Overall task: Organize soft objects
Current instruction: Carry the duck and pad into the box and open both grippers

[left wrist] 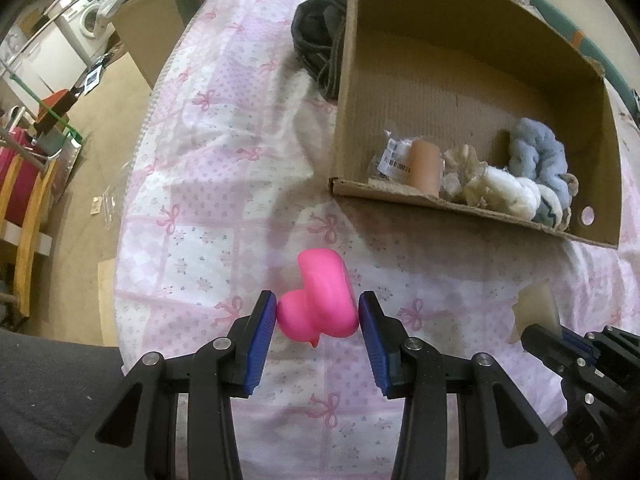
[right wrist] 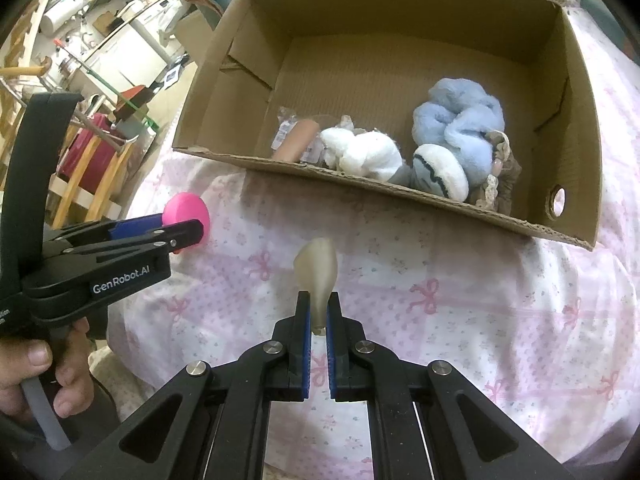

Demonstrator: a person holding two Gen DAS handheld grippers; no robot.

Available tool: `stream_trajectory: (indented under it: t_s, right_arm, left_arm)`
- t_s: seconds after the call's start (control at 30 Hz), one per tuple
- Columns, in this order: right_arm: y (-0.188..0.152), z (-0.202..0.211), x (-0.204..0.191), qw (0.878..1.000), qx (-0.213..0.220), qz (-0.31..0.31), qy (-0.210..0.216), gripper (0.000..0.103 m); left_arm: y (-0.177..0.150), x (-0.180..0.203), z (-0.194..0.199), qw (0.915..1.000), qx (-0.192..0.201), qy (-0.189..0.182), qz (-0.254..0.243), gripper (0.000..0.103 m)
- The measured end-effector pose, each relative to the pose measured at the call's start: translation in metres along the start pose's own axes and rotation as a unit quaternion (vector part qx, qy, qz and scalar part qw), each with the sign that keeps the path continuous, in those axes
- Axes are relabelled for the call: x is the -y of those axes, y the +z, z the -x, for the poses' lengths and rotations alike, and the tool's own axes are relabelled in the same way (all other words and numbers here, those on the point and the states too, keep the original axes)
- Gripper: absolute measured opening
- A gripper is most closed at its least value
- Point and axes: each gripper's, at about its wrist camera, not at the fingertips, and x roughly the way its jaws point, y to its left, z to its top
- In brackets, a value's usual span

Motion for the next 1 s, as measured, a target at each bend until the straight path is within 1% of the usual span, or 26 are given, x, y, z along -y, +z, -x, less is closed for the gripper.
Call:
stream_trajectory:
  t_s: [0.1, 0.2, 0.37, 0.43, 0.6, 0.73, 0.83, 1.0]
  right_arm:
    - [0.001, 0.004, -0.002, 1.000, 0.008, -0.001, 0.005, 0.008]
    - [0.001, 0.020, 0.000, 0.999, 0.027, -0.008, 0.017, 0.008]
    - [0.001, 0.068, 0.008, 0.995, 0.089, -0.029, 0.041, 0.008]
    - [0.003, 0.082, 0.012, 0.992, 0.108, -0.038, 0.046, 0.008]
    - [0.012, 0.109, 0.024, 0.985, 0.155, -0.056, 0.055, 0.008]
    - [0.026, 0.117, 0.034, 0.981, 0.179, -0.061, 0.049, 0.008]
    - [0.040, 0.118, 0.041, 0.979, 0.187, -0.067, 0.045, 0.008]
    - [0.058, 0.113, 0.052, 0.978, 0.192, -0.076, 0.039, 0.008]
  left_arm:
    - [0.006, -0.004, 0.014, 0.9998, 0.018, -0.008, 0.008, 0.039]
    - [0.009, -0.007, 0.038, 0.9988, 0.044, -0.019, 0.014, 0.039]
    - [0.013, -0.005, 0.069, 0.9964, 0.080, -0.029, 0.002, 0.039]
    - [0.017, -0.002, 0.076, 0.9954, 0.091, -0.027, -0.003, 0.039]
    - [0.040, 0.008, 0.094, 0.9912, 0.128, -0.025, -0.025, 0.039]
    - [0.063, 0.016, 0.101, 0.9886, 0.144, -0.024, -0.036, 0.039]
    - [0.078, 0.021, 0.100, 0.9871, 0.152, -0.024, -0.045, 0.039]
    - [0.099, 0.034, 0.093, 0.9863, 0.152, -0.028, -0.059, 0.039]
